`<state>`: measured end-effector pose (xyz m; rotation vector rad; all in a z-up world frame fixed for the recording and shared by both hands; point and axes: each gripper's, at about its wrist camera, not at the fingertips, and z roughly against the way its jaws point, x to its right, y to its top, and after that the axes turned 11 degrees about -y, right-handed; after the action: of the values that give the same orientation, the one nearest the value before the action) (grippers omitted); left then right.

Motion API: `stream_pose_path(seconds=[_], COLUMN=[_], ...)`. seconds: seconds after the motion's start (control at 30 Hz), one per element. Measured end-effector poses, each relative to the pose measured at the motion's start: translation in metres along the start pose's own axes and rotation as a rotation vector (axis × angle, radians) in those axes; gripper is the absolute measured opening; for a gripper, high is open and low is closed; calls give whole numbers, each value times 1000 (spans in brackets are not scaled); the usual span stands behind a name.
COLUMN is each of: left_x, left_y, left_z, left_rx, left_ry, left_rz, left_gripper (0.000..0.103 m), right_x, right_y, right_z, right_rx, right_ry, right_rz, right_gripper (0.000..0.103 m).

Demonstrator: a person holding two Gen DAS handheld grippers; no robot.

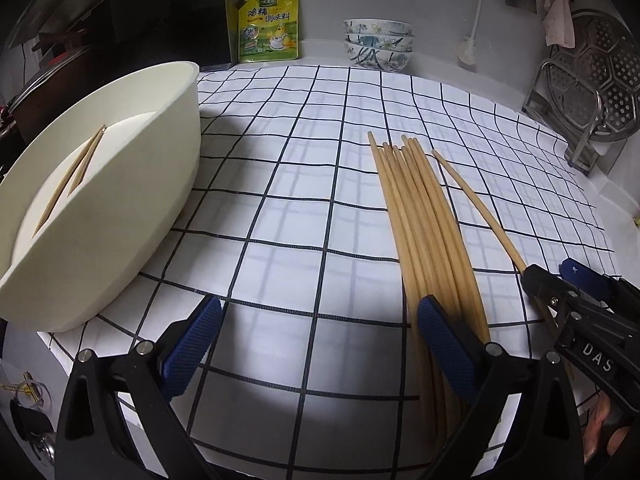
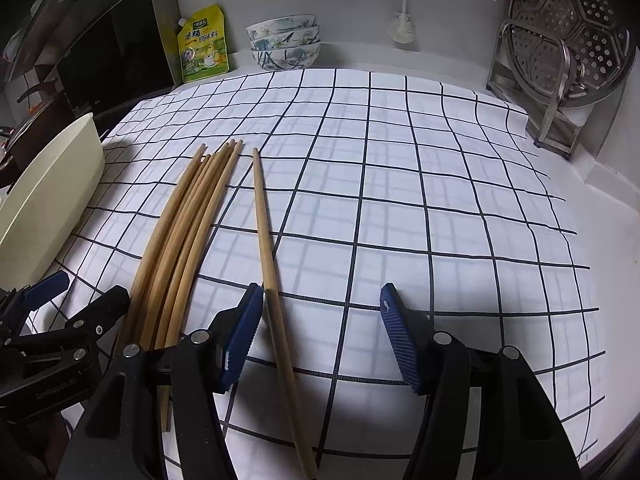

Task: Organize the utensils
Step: 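Grasp one chopstick with the left tool while the right tool grasps another chopstick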

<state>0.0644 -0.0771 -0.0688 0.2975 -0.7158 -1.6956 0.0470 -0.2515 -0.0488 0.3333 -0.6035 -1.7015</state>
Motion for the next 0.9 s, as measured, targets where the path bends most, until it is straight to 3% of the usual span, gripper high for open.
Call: stream_pose_path(seconds=[0.43, 0.73, 0.83, 0.9], left_x=[-3, -3, 3, 9], left_y=[5, 24, 27, 27], left_z=[-7, -23, -22, -21], left_rx=[-18, -3, 4, 5], left_ry=[68, 64, 56, 36], left_rz=[8, 27, 15, -8], left_gripper=[98, 95, 77, 56], right_x=[2, -10, -13, -18], right_y=[0, 2, 1, 1], right_z=[1, -4, -3, -1], right_rx=[4, 10, 19, 28], right_ry=[-1, -39, -29, -21], right_rz=[-5, 42, 53, 69], right_gripper=[58, 58, 50, 35])
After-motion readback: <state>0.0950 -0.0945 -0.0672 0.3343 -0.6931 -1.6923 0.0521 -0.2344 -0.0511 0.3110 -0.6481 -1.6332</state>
